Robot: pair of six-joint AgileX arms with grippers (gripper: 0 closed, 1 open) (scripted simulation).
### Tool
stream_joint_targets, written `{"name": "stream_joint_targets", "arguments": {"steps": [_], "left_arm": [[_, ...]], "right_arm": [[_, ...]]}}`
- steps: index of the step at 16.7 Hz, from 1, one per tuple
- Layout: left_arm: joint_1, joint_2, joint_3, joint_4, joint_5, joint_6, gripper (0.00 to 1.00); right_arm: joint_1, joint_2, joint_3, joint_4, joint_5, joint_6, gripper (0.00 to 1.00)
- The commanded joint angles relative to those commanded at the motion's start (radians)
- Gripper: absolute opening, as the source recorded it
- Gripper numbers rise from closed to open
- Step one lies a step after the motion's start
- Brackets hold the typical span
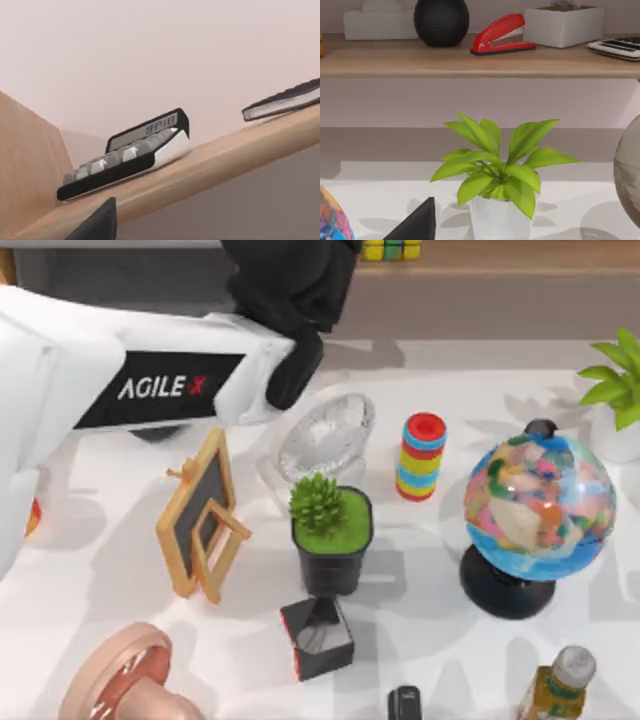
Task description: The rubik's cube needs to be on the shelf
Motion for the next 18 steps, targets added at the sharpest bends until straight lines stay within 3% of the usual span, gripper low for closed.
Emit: {"name": "stream_joint_targets", "arguments": {"steps": [5,13,18], "left_arm": [[0.238,-0.199,-0.253,0.144,0.247,0.248,1.00],[0.808,-0.336,-0.637,0.333,0.628,0.646,1.00],[1.126,-0.314,-0.833,0.399,0.819,0.850,1.00]], "right_arm": [[0.000,0.000,0.000,0.000,0.000,0.000,1.00],[0.000,0.000,0.000,0.000,0.000,0.000,1.00],[0.000,0.000,0.000,0.000,0.000,0.000,1.00]]}}
